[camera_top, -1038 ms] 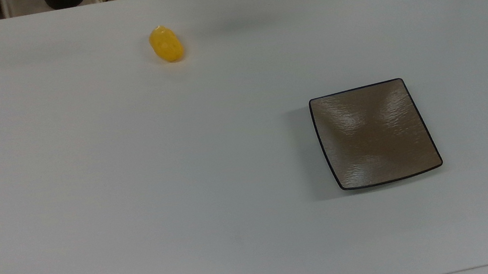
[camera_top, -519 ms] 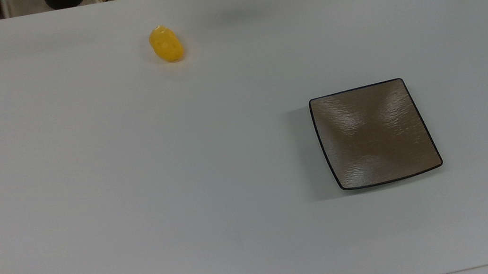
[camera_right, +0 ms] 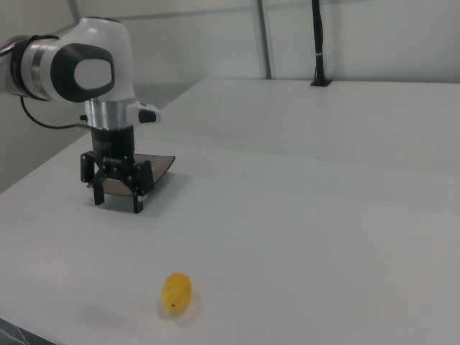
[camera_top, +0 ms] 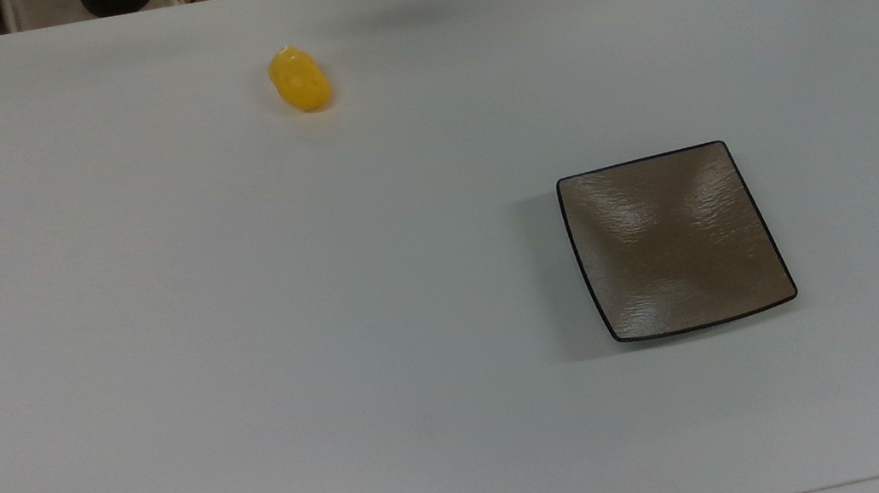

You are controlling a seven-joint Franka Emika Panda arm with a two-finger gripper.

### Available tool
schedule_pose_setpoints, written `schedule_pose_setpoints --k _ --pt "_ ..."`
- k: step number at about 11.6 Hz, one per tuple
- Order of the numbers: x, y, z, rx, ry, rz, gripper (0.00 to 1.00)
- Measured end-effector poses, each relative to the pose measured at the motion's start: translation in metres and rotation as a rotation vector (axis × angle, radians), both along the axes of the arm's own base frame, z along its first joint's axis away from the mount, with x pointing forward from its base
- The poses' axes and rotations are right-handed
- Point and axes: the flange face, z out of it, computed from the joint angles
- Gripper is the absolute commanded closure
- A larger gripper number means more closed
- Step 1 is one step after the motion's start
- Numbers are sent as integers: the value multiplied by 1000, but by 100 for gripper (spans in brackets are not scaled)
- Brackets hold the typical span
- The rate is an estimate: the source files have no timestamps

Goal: Put potatoes on a ceramic plate
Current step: 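Move the open gripper over the yellow potato and lower it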

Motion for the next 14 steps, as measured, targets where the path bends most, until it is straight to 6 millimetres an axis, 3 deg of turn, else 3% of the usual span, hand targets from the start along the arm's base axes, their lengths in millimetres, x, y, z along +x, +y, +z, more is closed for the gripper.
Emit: schedule_pose_setpoints --k 7,10,14 --pt "-18 -27 -75 -24 33 133 0" --pt "-17 -45 -110 -30 -36 175 0" --pt "-18 -50 -152 -50 -141 195 0"
